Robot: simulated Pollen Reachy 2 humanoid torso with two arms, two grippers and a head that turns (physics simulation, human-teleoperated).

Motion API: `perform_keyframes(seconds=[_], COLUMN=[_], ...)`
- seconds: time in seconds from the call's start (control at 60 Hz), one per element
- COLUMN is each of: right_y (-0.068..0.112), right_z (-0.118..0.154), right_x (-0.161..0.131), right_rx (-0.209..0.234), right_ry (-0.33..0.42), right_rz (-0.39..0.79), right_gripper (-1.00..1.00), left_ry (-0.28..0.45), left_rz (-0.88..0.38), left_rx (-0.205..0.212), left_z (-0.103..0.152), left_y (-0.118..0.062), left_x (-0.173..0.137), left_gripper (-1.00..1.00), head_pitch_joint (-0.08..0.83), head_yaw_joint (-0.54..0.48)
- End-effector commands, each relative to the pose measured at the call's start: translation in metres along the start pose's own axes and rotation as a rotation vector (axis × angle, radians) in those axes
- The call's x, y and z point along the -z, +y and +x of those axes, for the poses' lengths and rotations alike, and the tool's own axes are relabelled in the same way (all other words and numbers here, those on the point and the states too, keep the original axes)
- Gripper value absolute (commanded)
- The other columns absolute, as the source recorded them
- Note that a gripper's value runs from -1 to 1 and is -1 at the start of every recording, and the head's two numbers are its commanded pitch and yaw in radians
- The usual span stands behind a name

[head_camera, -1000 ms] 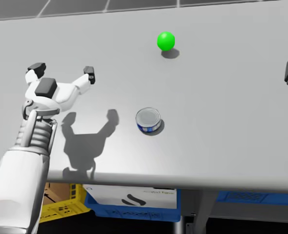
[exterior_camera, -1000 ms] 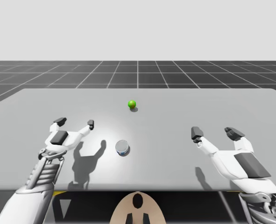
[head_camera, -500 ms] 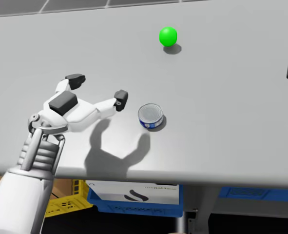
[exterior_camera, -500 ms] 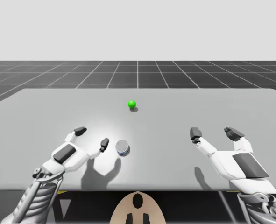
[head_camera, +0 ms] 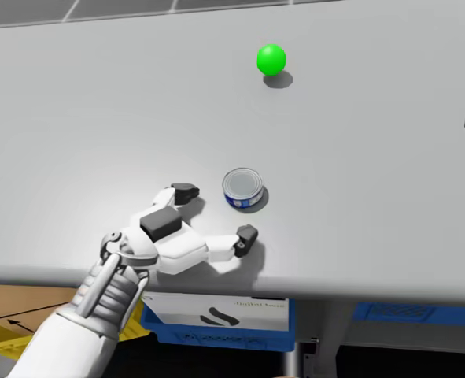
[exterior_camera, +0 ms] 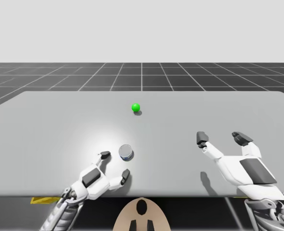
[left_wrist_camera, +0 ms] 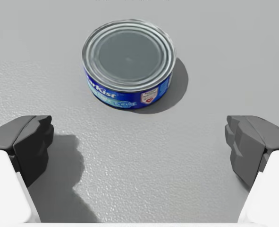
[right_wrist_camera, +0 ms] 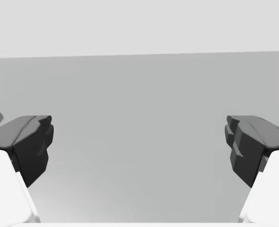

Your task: Watch the red light. When it turns green, pick up the object.

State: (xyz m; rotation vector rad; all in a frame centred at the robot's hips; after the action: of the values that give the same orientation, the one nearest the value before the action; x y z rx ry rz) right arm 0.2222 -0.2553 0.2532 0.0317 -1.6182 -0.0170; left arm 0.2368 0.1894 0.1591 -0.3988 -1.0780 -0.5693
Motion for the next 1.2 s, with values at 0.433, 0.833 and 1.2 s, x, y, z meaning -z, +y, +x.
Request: perform_keyframes(seconds=[0.433, 0.833, 1.2], right_y=[-0.004, -0.006, -0.008], right_z=[0.001, 0.000, -0.001], right_x=[-0.002, -0.002, 0.000], right_rx=[0.021, 0.021, 0.024], right_ry=[-0.003, 0.002, 0.005], right_rz=[-0.006, -0.008, -0.013], right_gripper=[-1.00, -1.00, -1.00], left_ry=[0.045, 0.071, 0.073], left_rz=[0.045, 0.028, 0.009], left_rx=[-0.018, -0.025, -0.011], left_z=[0.017, 0.011, 0.013], left_y=[-0.006, -0.010, -0.014], left_x=[0.074, 0.069, 0.066], left_gripper=[-1.00, 0.92, 0.93], head_pitch_joint=[0.753, 0.741, 0.413], head_yaw_joint=[0.14, 0.14, 0.17])
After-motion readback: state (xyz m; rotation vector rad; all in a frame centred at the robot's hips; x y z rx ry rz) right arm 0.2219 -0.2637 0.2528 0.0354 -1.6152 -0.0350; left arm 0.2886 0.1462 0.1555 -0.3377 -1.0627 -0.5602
